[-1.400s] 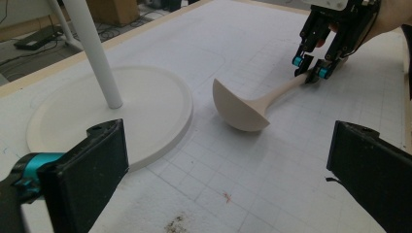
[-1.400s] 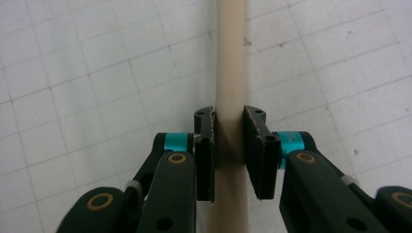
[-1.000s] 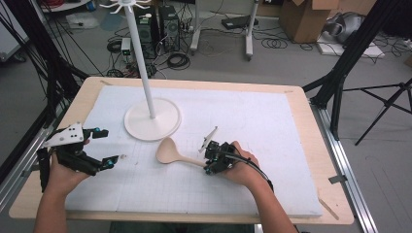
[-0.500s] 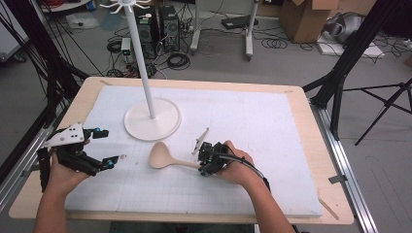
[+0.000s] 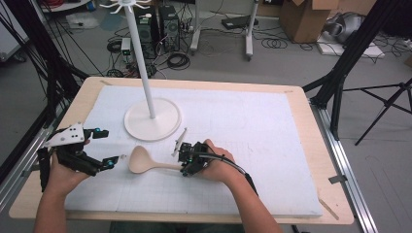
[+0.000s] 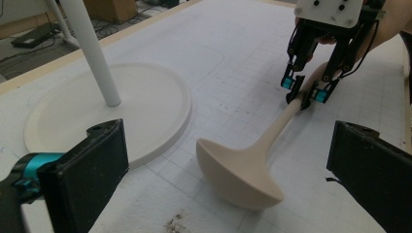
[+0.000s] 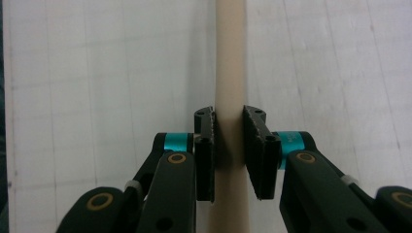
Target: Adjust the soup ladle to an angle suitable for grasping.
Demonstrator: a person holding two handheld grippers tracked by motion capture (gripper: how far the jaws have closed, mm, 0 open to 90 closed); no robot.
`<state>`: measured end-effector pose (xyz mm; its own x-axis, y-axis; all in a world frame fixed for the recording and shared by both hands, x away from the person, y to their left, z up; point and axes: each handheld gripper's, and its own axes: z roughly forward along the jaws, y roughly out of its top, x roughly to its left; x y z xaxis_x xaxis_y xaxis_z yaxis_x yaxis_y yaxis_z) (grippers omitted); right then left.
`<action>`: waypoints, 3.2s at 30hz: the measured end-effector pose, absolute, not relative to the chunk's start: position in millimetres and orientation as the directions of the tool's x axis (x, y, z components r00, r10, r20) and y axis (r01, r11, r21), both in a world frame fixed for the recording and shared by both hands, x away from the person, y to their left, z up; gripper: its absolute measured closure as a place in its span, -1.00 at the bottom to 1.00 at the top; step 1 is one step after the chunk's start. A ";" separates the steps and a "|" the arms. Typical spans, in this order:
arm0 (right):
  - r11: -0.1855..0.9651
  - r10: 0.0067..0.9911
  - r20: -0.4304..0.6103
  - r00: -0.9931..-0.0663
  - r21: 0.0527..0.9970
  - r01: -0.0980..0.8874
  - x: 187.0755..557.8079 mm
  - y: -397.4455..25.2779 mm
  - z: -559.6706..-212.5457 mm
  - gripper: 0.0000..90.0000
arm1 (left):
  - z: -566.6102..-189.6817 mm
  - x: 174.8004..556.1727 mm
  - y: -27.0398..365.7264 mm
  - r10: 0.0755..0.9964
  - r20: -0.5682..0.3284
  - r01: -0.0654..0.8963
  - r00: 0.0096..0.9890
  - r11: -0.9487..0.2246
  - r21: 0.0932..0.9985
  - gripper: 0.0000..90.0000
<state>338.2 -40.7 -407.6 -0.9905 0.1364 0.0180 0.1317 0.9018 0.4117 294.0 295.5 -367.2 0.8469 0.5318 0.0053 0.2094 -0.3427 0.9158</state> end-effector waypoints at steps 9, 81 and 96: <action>0.903 0.076 0.027 -0.997 0.422 0.080 340.3 -4.7 -409.8 0.69 | -366.0 293.4 296.9 0.534 0.006 0.207 0.845 -0.338 0.918 -0.96; 0.437 0.565 0.008 -0.825 0.845 0.308 285.6 -252.5 -382.0 -0.99 | -368.6 294.9 286.8 0.500 0.001 0.205 0.866 -0.357 0.912 -0.96; 0.356 0.608 0.014 -0.794 0.889 0.289 283.8 -275.6 -378.9 -1.00 | -370.4 296.3 281.5 0.478 -0.004 0.201 0.878 -0.361 0.910 -0.96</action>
<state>283.8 -275.6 -378.9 -0.7936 0.6082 0.0141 0.2885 0.3559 0.8889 296.3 281.5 -370.4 0.8783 0.4782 -0.0045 0.2015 -0.3615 0.9104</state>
